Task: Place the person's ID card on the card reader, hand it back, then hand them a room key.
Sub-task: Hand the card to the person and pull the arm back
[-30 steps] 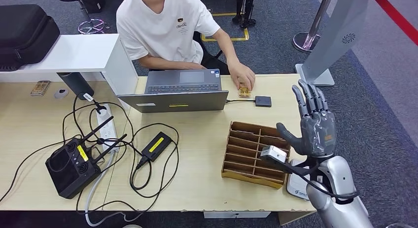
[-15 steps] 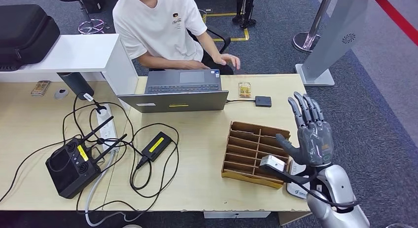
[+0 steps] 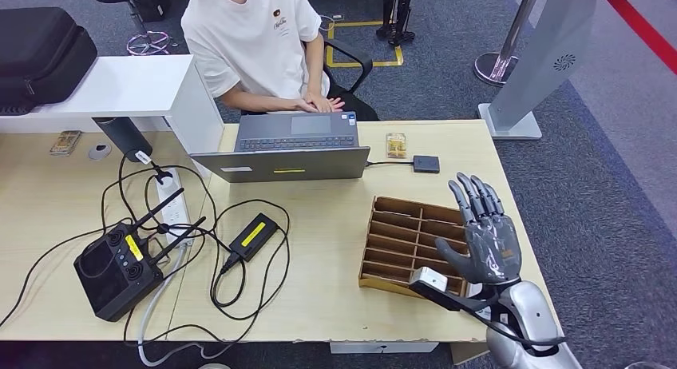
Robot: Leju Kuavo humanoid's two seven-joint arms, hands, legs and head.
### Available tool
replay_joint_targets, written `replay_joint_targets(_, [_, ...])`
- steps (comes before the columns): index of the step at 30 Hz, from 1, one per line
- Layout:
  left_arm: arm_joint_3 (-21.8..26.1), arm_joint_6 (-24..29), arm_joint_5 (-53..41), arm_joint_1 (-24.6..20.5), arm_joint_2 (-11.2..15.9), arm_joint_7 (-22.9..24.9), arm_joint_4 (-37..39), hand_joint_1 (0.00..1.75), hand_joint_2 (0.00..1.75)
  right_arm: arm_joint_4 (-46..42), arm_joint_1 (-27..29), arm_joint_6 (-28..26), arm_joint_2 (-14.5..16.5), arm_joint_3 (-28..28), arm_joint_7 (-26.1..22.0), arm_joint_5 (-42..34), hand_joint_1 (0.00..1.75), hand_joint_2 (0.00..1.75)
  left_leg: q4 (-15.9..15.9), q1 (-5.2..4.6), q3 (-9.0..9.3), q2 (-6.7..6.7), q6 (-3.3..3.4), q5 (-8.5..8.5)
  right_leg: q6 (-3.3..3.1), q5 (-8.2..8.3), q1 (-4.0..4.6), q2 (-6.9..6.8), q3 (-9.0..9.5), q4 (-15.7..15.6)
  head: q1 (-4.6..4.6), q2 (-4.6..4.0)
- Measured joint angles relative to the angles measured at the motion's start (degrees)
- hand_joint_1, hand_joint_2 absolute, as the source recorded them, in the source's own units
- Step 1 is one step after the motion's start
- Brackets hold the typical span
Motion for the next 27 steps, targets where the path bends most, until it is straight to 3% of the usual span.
replay_joint_targets(27, [-0.1, -0.28, -0.55, -0.02, 0.0, 0.44, 0.0, 0.0, 1.75, 12.36, -5.53, -5.15, 5.06, 1.2, 3.39, 7.71, 0.0, 1.75, 0.0, 0.0, 0.0, 0.0, 0.0, 0.01, 0.0, 0.0, 0.0, -0.01, 0.01, 0.01, -0.01, 0.0])
